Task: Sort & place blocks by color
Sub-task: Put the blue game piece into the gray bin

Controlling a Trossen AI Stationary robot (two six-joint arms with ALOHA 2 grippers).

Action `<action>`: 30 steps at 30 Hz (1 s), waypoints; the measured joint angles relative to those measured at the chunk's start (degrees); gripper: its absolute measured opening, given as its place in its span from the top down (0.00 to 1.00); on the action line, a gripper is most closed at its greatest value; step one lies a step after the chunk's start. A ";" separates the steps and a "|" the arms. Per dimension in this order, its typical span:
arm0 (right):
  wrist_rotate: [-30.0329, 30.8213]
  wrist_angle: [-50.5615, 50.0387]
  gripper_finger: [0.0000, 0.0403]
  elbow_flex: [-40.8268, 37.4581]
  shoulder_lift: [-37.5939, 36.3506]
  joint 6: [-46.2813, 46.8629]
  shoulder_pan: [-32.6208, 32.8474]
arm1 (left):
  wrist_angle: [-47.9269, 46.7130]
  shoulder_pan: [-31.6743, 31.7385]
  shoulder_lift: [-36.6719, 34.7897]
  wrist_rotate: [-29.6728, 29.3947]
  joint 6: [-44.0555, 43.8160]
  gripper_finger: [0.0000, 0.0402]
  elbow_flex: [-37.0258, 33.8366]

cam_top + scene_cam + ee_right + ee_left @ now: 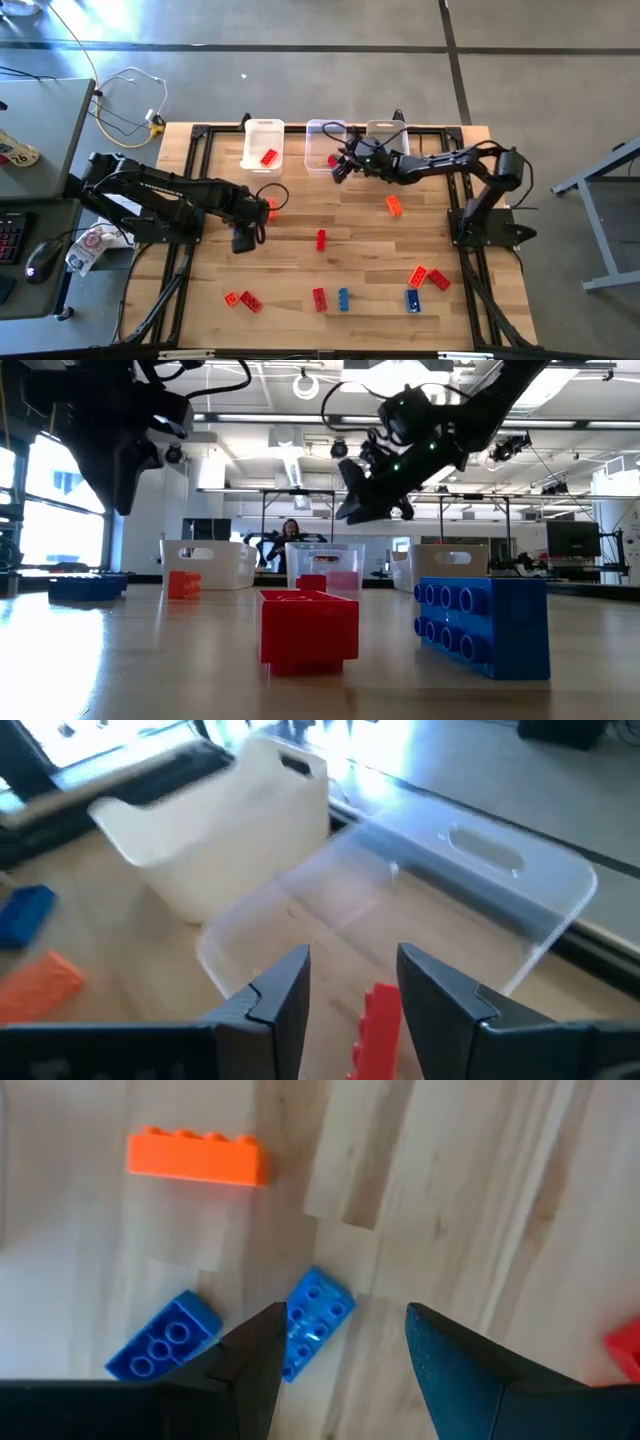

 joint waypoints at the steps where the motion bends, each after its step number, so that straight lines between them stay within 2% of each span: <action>1: -0.31 -0.93 0.66 0.00 -1.03 -0.04 0.00 | -0.33 0.02 0.00 1.25 0.85 0.52 0.00; 6: -1.81 -6.04 0.66 0.00 -6.47 -0.20 0.44 | -0.77 0.02 0.00 3.64 5.51 0.52 0.00; 18: -1.70 -12.58 0.66 0.00 -17.53 -3.30 5.65 | -0.78 0.02 0.00 2.16 14.52 0.52 0.00; 23: -1.70 -13.85 0.66 0.00 -19.47 -3.43 7.95 | -0.32 0.02 -0.02 2.17 17.64 0.52 -0.44; 30: -1.67 -14.29 0.66 0.00 -19.64 -3.43 9.64 | -0.47 0.04 0.00 2.17 18.38 0.52 -4.82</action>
